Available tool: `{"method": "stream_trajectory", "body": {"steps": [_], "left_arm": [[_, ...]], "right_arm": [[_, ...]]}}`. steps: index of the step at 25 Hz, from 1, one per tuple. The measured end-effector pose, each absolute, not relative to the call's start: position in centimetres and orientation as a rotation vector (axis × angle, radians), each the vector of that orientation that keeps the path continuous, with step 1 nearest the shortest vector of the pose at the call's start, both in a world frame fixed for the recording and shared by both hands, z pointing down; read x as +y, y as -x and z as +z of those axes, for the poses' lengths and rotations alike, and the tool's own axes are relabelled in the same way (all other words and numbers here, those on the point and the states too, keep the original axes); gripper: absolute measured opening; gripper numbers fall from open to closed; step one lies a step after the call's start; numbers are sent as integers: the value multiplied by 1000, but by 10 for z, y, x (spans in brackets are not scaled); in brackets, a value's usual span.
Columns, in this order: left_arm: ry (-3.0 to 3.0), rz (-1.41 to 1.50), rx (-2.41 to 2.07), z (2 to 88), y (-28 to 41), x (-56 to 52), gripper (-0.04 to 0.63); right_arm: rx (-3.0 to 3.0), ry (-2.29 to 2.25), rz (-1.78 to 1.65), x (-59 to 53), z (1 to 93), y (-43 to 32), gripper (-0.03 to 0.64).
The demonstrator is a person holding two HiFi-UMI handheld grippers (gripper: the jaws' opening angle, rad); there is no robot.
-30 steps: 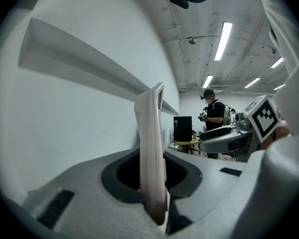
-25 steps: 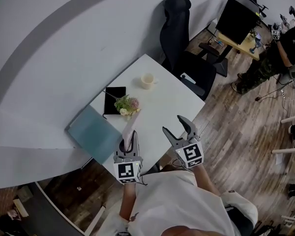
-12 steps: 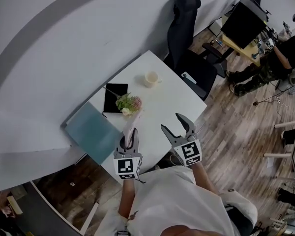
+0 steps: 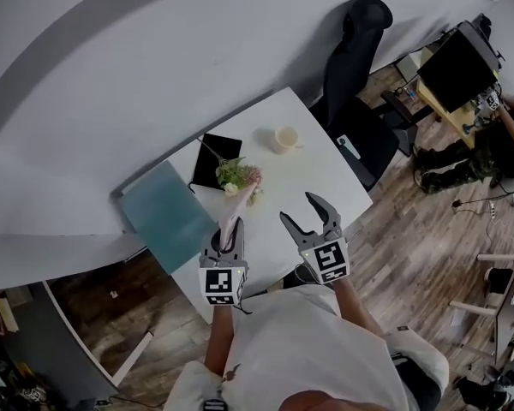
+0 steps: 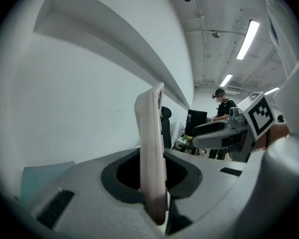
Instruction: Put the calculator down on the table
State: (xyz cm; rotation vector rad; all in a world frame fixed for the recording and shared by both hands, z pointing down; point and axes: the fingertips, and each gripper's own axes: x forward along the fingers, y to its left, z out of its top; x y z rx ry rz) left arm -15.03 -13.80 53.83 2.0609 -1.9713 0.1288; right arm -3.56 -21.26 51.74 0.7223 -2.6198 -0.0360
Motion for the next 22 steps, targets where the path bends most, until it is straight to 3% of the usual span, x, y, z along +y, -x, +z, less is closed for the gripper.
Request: {"method": "stream_trajectory", "body": {"steps": [22], "left_arm": [[-1708, 59, -2013, 586, 118, -152, 66]], "right_arm": [[-2671, -156, -8, -249, 566, 45, 293]]}}
